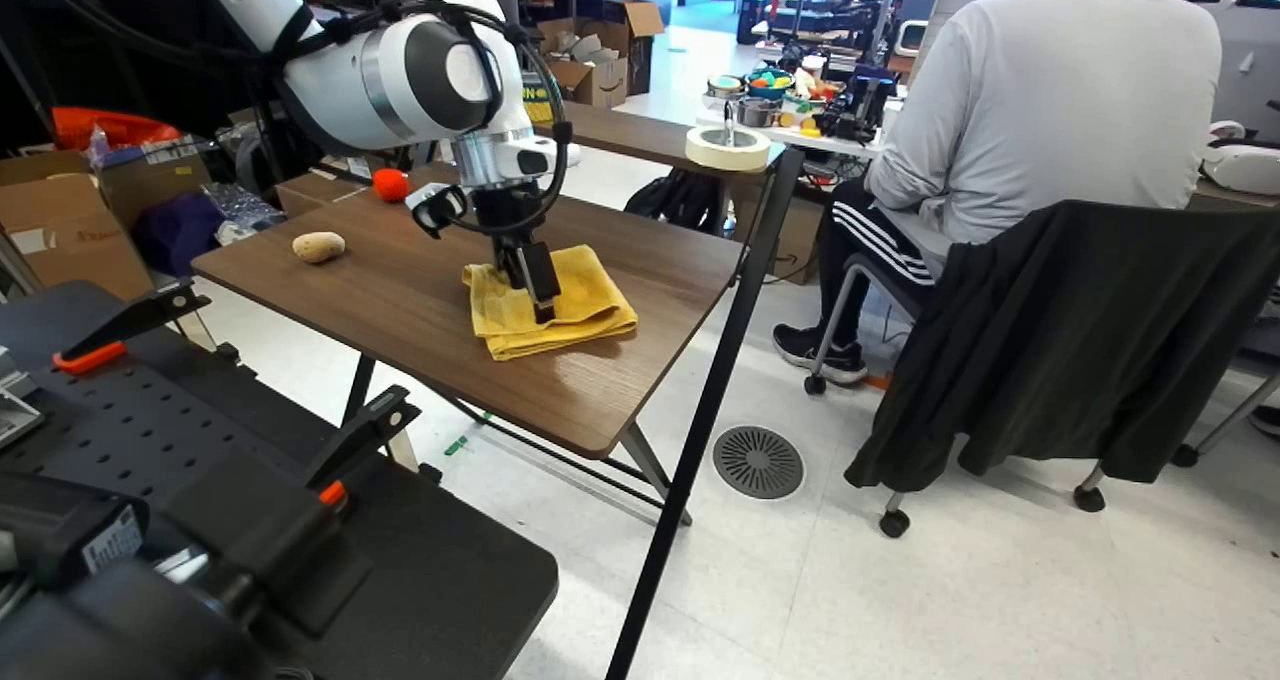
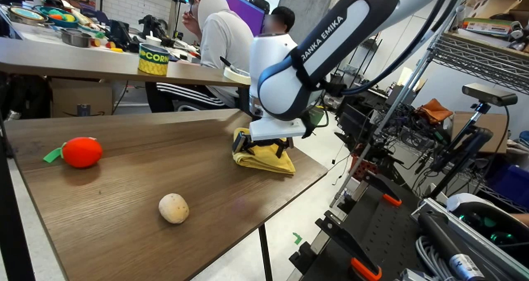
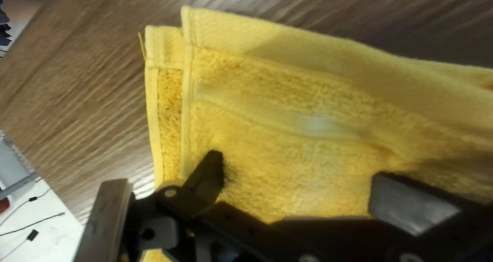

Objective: Move the round object to the left and use the towel to wipe the table

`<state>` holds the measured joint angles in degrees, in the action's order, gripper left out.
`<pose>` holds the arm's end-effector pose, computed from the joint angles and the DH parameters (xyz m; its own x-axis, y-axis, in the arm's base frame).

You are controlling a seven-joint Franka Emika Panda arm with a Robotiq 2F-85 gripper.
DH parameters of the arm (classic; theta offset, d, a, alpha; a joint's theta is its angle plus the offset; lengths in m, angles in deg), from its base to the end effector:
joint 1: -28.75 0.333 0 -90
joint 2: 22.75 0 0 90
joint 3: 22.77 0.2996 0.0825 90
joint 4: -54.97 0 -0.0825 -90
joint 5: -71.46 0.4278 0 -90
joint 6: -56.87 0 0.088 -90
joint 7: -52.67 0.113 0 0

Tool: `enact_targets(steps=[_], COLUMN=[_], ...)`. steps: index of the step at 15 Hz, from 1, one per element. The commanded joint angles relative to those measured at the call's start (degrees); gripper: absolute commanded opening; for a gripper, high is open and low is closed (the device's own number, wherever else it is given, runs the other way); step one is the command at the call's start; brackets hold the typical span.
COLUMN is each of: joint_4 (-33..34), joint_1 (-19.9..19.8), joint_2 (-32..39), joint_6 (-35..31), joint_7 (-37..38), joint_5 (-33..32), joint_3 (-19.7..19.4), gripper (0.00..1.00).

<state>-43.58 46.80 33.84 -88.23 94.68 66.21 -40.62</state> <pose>0.6328 -0.0060 -0.0246 0.8646 -0.4972 0.0723 -0.4911 -0.8061 0.3303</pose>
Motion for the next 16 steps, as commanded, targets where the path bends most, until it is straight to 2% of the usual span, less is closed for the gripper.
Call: enact_targets(steps=[1,3,5,10,13,15,16], joint_4=[-3.6,-4.2,-5.6,-12.5,-14.8,-15.0,-14.8], joint_1=[-4.3,-6.4,-6.3,-1.5,1.2,0.2,0.4], joint_2=[-0.6,-0.9,-1.0,-4.6,-5.8,-5.9,-5.7], joint_6=[-1.2,-2.1,-5.2,-16.4,-19.7,-20.2,-20.0], joint_7=[0.5,-0.4,-0.7,-5.4,-8.5,-13.0,-13.9], joint_5=[0.8,1.4,1.0,0.6,1.9,2.3,2.8], joint_3=[-0.1,1.1,2.6,7.3,12.4,16.1,16.4], gripper=[1.0,1.0,1.0,1.0,1.0,1.0,1.0])
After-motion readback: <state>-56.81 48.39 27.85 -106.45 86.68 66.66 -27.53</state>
